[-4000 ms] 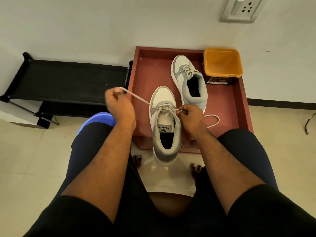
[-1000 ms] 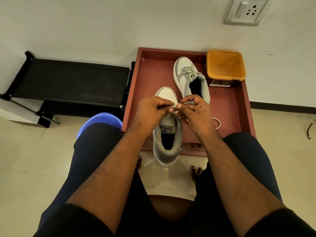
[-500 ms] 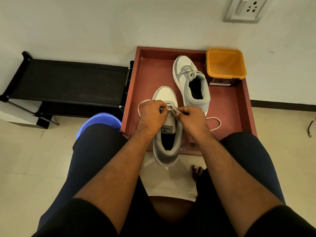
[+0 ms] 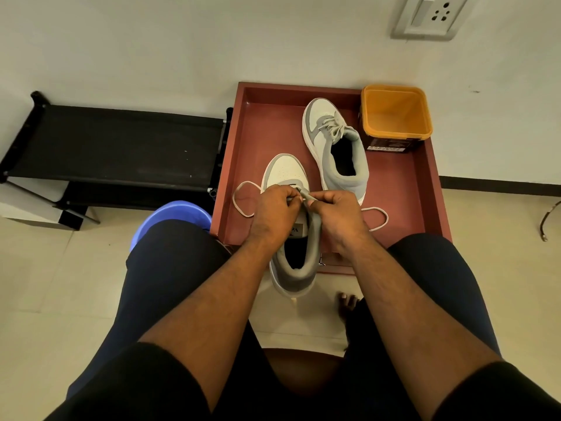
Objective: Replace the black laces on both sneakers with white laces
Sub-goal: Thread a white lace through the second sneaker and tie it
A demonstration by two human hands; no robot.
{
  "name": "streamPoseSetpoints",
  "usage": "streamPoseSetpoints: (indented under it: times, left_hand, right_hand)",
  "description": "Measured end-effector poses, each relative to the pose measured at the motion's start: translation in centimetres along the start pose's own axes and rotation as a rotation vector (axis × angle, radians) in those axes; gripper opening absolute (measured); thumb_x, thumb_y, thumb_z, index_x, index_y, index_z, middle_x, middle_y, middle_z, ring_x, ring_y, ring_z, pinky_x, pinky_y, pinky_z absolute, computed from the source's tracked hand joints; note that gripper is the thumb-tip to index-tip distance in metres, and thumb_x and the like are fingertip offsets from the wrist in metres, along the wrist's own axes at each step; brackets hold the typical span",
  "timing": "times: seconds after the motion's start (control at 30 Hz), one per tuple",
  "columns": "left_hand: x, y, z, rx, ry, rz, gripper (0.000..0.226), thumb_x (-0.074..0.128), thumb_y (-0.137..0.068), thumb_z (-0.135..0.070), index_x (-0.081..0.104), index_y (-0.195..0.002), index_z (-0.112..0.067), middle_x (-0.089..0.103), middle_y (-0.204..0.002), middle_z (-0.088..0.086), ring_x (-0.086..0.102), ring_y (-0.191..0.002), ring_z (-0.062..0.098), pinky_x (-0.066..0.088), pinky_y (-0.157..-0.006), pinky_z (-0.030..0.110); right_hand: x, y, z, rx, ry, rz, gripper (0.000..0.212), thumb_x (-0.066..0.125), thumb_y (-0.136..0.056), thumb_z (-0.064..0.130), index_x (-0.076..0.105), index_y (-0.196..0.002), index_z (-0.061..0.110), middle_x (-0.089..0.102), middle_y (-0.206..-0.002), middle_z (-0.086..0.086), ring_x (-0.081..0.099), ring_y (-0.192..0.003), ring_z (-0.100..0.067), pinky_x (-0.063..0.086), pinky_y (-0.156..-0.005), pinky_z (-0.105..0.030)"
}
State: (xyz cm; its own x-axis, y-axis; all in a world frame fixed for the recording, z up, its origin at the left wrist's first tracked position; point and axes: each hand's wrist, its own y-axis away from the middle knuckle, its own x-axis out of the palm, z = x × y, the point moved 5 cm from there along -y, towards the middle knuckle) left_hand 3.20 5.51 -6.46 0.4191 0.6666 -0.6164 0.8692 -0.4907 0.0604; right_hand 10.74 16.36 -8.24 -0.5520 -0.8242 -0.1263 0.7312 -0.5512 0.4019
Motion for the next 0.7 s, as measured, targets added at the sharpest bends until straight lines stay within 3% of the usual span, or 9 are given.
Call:
streamPoseSetpoints:
  times: [0.13,0.27,0.47,0.57,0.7]
  left_hand:
    - [0.4,-0.2,0.4,-0.017,0.008,0.008,0.014,0.059,-0.090,-0.011,0.072,-0.084,-0.011,0.065,-0.080,0.001,0.057,-0.071,0.013,0.043,-0.064,0.025]
    - [0.3,0.0,0.5,-0.037,0.033,-0.010,0.011,0.062,-0.090,-0.012,0.072,-0.088,-0.011,0.066,-0.084,-0.002,0.059,-0.075,0.012,0.045,-0.068,0.021]
    - [-0.3,0.7,0.8,-0.067,0.057,-0.083,0.008,0.064,-0.090,-0.015,0.071,-0.094,-0.014,0.067,-0.089,-0.003,0.061,-0.080,0.009,0.050,-0.072,0.019]
    - [-0.3,0.4,1.1,-0.090,0.047,-0.066,0.008,0.066,-0.088,-0.017,0.073,-0.087,-0.013,0.068,-0.087,-0.002,0.061,-0.077,0.007,0.046,-0.066,0.015]
    - [0.3,-0.2,1.0,-0.120,0.080,0.002,0.012,0.066,-0.088,-0.010,0.075,-0.082,-0.008,0.070,-0.079,0.007,0.058,-0.065,0.010,0.042,-0.058,0.020]
  right_hand:
    - [0.1,0.0,-0.2,0.031,-0.047,0.050,0.017,0.065,-0.089,0.019,0.075,-0.092,0.007,0.074,-0.091,-0.011,0.070,-0.089,-0.023,0.055,-0.091,-0.044]
    - [-0.2,-0.4,-0.4,0.095,-0.087,0.040,0.016,0.061,-0.092,0.014,0.074,-0.093,0.006,0.073,-0.094,-0.014,0.069,-0.092,-0.029,0.056,-0.088,-0.041]
    - [0.3,-1.2,-0.8,0.053,-0.083,0.049,0.006,0.066,-0.089,0.008,0.072,-0.090,0.006,0.072,-0.092,-0.014,0.066,-0.081,-0.022,0.058,-0.077,-0.036]
    - [0.2,-1.3,-0.7,0.012,-0.070,0.050,0.010,0.065,-0.089,0.008,0.071,-0.082,0.012,0.071,-0.084,-0.007,0.065,-0.076,-0.016,0.053,-0.068,-0.027]
    - [0.3,-1.3,-0.9,-0.033,-0.011,0.047,0.012,0.063,-0.091,0.009,0.071,-0.083,0.012,0.070,-0.083,-0.004,0.064,-0.077,-0.014,0.055,-0.075,-0.031]
